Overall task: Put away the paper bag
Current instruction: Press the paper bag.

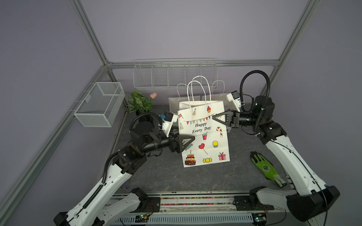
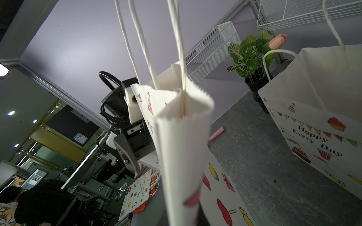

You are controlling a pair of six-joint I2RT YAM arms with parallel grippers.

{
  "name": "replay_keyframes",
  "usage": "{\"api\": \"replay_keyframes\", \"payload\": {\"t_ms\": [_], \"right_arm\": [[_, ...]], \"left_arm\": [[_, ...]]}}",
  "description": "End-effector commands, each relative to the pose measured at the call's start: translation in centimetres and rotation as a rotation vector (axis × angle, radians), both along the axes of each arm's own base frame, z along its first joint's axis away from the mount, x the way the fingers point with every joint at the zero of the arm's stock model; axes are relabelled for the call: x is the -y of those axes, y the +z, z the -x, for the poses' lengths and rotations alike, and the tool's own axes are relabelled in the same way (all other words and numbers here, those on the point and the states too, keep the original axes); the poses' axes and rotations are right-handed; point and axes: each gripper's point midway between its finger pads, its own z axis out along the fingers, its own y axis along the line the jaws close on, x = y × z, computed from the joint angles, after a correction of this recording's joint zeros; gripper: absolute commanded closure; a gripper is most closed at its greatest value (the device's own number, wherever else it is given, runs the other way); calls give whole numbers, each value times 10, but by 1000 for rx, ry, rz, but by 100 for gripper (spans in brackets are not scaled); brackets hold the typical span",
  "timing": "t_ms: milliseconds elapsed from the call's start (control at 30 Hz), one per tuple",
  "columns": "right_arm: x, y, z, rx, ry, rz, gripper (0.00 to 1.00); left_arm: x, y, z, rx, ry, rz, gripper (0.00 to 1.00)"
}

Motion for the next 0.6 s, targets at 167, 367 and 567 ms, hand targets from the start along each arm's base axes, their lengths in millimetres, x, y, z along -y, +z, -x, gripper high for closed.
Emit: {"api": "replay_keyframes", "payload": {"t_ms": [167, 367, 567], "right_arm": [[3, -3, 24, 44, 49, 3, 93], [8, 4, 36, 76, 84, -16, 94], [10, 12, 45, 80, 181, -59, 93]], "left_arm": [[4, 7, -10, 29, 28, -6, 96], [-22, 14, -11, 73, 151, -10, 1], [-65, 12, -14, 110, 335, -31, 0]]}}
